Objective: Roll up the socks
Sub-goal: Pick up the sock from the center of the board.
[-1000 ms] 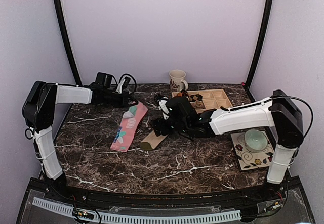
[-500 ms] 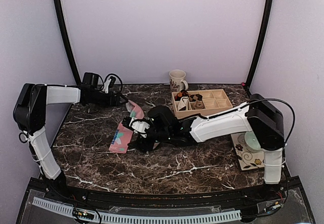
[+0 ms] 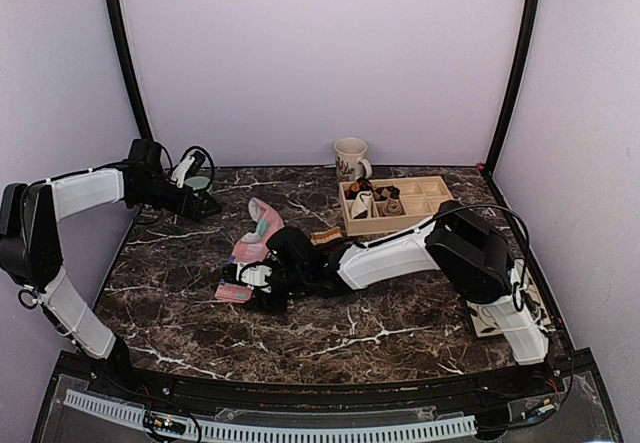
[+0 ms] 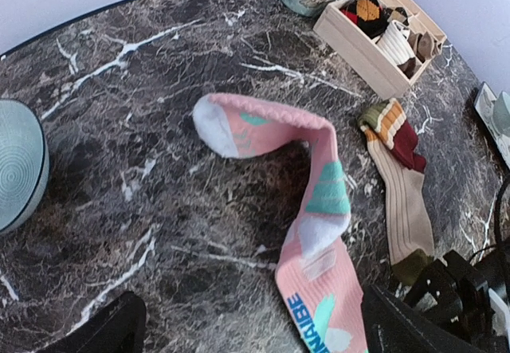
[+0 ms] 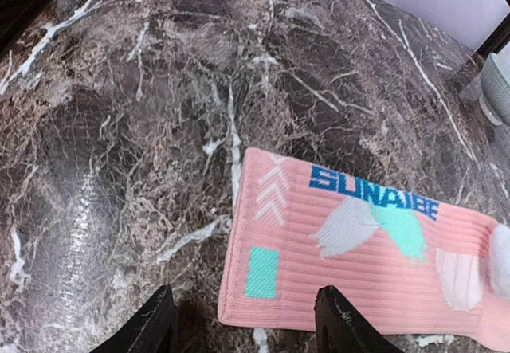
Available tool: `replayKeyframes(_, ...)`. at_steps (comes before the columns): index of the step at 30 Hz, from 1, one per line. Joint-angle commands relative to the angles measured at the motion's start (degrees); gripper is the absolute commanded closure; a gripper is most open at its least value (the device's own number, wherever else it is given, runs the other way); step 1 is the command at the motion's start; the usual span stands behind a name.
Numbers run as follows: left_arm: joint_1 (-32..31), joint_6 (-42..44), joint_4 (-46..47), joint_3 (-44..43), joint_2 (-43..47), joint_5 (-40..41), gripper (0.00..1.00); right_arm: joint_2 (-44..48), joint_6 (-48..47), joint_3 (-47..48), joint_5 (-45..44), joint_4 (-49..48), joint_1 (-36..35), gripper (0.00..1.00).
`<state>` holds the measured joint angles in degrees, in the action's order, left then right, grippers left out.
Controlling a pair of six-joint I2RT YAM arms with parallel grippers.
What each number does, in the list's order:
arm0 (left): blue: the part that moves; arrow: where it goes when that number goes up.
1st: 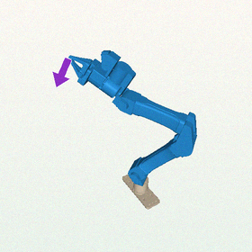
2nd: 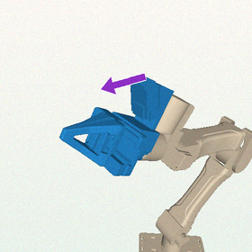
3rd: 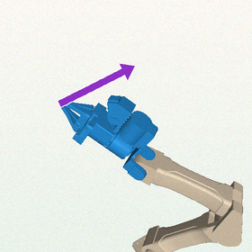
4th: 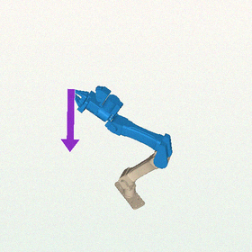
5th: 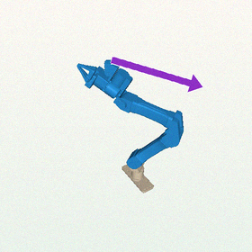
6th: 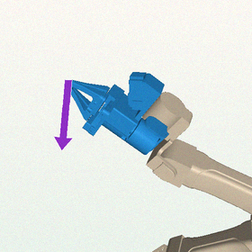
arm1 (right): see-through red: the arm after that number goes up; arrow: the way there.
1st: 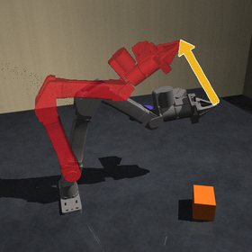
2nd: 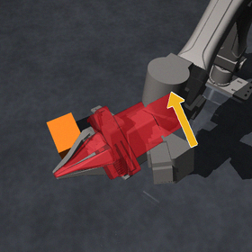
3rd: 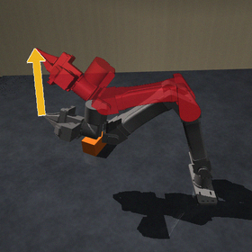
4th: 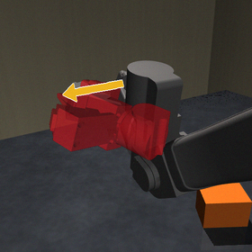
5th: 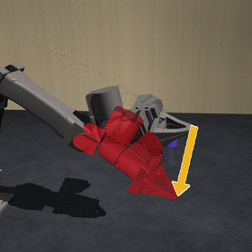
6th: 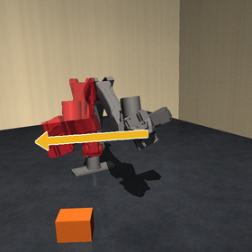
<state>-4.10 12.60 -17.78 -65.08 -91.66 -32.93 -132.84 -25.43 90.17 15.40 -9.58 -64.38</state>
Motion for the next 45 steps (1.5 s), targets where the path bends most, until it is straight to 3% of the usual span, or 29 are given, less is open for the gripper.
replayKeyframes(1,4.6,8.3,-7.3,2.3,4.3,-6.2,0.03,-1.8,-0.6,1.5,-0.5,-1.9,0.1,0.43)
replayKeyframes(7,7.8,19.5,-12.6,5.5,7.6,-9.0,0.05,-3.3,0.3,1.4,-3.9,-4.0,0.1,0.47)
replayKeyframes(12,10.0,30.2,-18.4,8.2,9.9,-10.9,0.1,-3.6,1.6,0.8,-5.4,-3.3,0.1,0.64)
replayKeyframes(20,10.7,36.6,-24.1,9.4,10.0,-15.6,0.15,-2.1,1.4,-1.7,-5.7,-4.0,-0.3,0.73)
replayKeyframes(27,10.7,45.0,-22.3,13.4,12.3,-14.4,0.18,-1.5,4.4,0.1,-3.9,-2.0,-0.4,1.0)
replayKeyframes(34,9.3,52.9,-21.6,16.5,14.2,-14.1,0.19,-0.8,15.2,2.6,-0.6,3.8,0.9,1.0)
replayKeyframes(38,3.2,54.7,-20.8,18.5,14.3,-10.3,0.21,0.1,27.2,4.0,3.8,7.7,3.1,1.0)
replayKeyframes(45,-5.8,55.2,-13.5,23.7,16.9,-6.7,0.27,1.8,41.2,-0.4,8.9,5.2,5.0,1.0)
